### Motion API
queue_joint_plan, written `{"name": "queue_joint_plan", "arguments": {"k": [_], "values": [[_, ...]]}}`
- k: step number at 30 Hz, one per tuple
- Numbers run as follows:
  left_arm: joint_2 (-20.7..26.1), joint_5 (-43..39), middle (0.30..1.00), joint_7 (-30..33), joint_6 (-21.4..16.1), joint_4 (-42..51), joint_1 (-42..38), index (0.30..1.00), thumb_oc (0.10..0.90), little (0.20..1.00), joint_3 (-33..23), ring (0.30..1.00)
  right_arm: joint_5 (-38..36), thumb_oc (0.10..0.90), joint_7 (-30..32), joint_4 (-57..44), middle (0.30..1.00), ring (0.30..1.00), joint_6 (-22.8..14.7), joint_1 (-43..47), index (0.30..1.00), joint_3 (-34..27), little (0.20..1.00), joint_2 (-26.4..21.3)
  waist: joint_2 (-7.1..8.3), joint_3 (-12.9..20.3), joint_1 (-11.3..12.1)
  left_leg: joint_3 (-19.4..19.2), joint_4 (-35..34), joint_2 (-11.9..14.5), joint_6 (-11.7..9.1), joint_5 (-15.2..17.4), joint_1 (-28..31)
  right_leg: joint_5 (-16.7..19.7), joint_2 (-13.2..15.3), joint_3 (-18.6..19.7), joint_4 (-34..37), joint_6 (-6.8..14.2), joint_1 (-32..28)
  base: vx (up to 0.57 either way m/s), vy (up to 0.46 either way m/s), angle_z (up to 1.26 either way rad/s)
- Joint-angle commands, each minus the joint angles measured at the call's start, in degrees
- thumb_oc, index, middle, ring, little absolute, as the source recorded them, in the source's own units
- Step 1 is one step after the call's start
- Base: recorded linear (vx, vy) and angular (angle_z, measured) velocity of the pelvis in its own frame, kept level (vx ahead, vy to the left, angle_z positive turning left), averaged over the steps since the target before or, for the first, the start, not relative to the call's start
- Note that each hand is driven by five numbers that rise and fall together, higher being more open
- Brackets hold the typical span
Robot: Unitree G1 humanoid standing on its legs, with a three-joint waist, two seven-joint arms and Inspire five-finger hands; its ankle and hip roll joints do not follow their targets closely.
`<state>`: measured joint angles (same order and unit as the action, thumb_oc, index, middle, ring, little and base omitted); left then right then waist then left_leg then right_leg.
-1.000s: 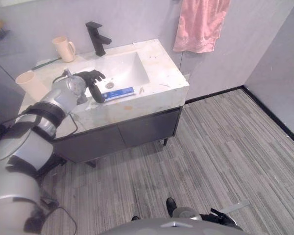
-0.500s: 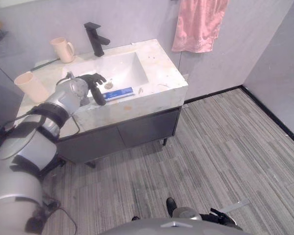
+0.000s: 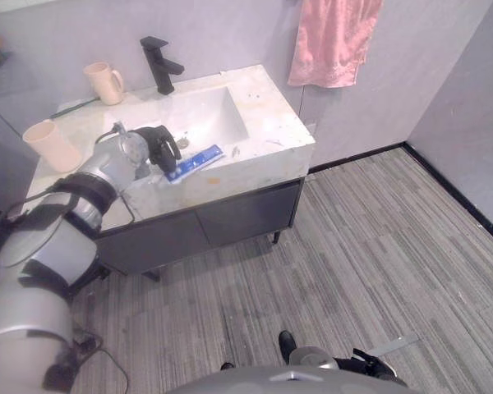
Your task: Organize the bathroom.
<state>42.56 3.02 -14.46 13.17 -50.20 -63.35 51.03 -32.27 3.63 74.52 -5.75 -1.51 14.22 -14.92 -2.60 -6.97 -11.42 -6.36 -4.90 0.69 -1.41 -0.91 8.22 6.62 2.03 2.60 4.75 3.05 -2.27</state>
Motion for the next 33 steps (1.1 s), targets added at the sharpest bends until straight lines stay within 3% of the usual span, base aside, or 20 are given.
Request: {"name": "queue_joint_plan", "arguments": {"k": [1, 13, 14, 15, 16, 17, 33], "values": [[1.5, 4.0, 0.3, 2.8, 0.6, -4.2, -11.5, 0.3, 0.4, 0.3, -1.6, 0.3, -1.7, 0.8, 0.8, 1.1, 0.9, 0.9, -1.7, 0.2, 0.9, 0.7, 0.9, -1.4, -0.35, 0.4, -0.7, -2.1, 6.2, -3.3, 5.2, 2.3, -3.8, -5.0, -0.3, -1.4, -7.5, 1.0, 1.5, 0.0, 0.0, 0.0], [0.8, 3.9, 0.3, 4.0, 1.1, -4.2, -11.1, 0.3, 0.4, 0.3, -2.2, 0.3, -1.7, 0.8, 1.1, 0.7, 0.9, 0.9, -1.1, 0.6, 0.9, 0.9, 0.9, -1.2, -0.25, 0.4, -0.5, -2.0, 5.9, -3.3, 5.1, 2.1, -3.7, -4.9, -0.3, -1.5, -7.3, 1.0, 1.3, 0.0, 0.0, 0.0], [0.8, 3.8, 0.505, 4.5, 1.1, -4.3, -11.1, 0.505, 0.536, 0.505, -2.3, 0.505, -1.6, 0.8, 1.1, 0.7, 0.9, 0.9, -1.1, 0.5, 0.9, 1.0, 0.9, -1.2, -0.23, 0.5, -0.5, -2.0, 5.8, -3.3, 5.1, 2.1, -3.7, -4.8, -0.3, -1.5, -7.2, 1.1, 1.3, 0.0, 0.0, 0.0], [0.8, 3.7, 0.589, 4.6, 1.2, -4.2, -11.1, 0.589, 0.593, 0.589, -2.4, 0.589, -1.7, 0.8, 1.2, 0.6, 0.9, 0.9, -1.1, 0.5, 0.9, 1.0, 0.9, -1.2, -0.23, 0.5, -0.5, -2.0, 5.8, -3.3, 5.0, 2.2, -3.7, -4.8, -0.3, -1.5, -7.2, 1.0, 1.3, 0.0, 0.0, 0.0], [1.0, 3.6, 0.796, 4.6, 1.3, -4.1, -11.3, 0.796, 0.731, 0.796, -2.3, 0.796, -1.6, 0.8, 1.3, 0.5, 0.9, 0.9, -1.0, 0.5, 0.9, 1.1, 0.9, -1.1, -0.22, 0.6, -0.5, -2.0, 5.8, -3.3, 5.0, 2.2, -3.7, -4.8, -0.3, -1.5, -7.1, 1.0, 1.2, 0.0, 0.0, 0.0], [1.1, 3.6, 0.9, 4.7, 1.3, -4.1, -11.3, 0.9, 0.8, 0.9, -2.3, 0.9, -1.5, 0.8, 1.3, 0.4, 0.9, 0.9, -0.9, 0.5, 0.9, 1.1, 0.9, -1.2, -0.21, 0.6, -0.5, -2.0, 5.8, -3.4, 5.0, 2.2, -3.7, -4.8, -0.3, -1.5, -7.1, 1.0, 1.2, 0.0, 0.0, 0.0], [2.6, 1.4, 0.9, 7.3, 0.8, -2.6, -12.2, 0.9, 0.8, 0.9, -2.8, 0.9, -1.1, 0.8, 1.1, 0.7, 0.9, 0.9, -1.2, 0.7, 0.9, 0.9, 0.9, -1.3, -0.25, 1.1, 0.1, -1.9, 5.2, -3.4, 5.0, 2.2, -3.3, -4.9, -0.3, -1.9, -6.7, 1.0, 0.8, 0.0, 0.0, 0.0]]}}
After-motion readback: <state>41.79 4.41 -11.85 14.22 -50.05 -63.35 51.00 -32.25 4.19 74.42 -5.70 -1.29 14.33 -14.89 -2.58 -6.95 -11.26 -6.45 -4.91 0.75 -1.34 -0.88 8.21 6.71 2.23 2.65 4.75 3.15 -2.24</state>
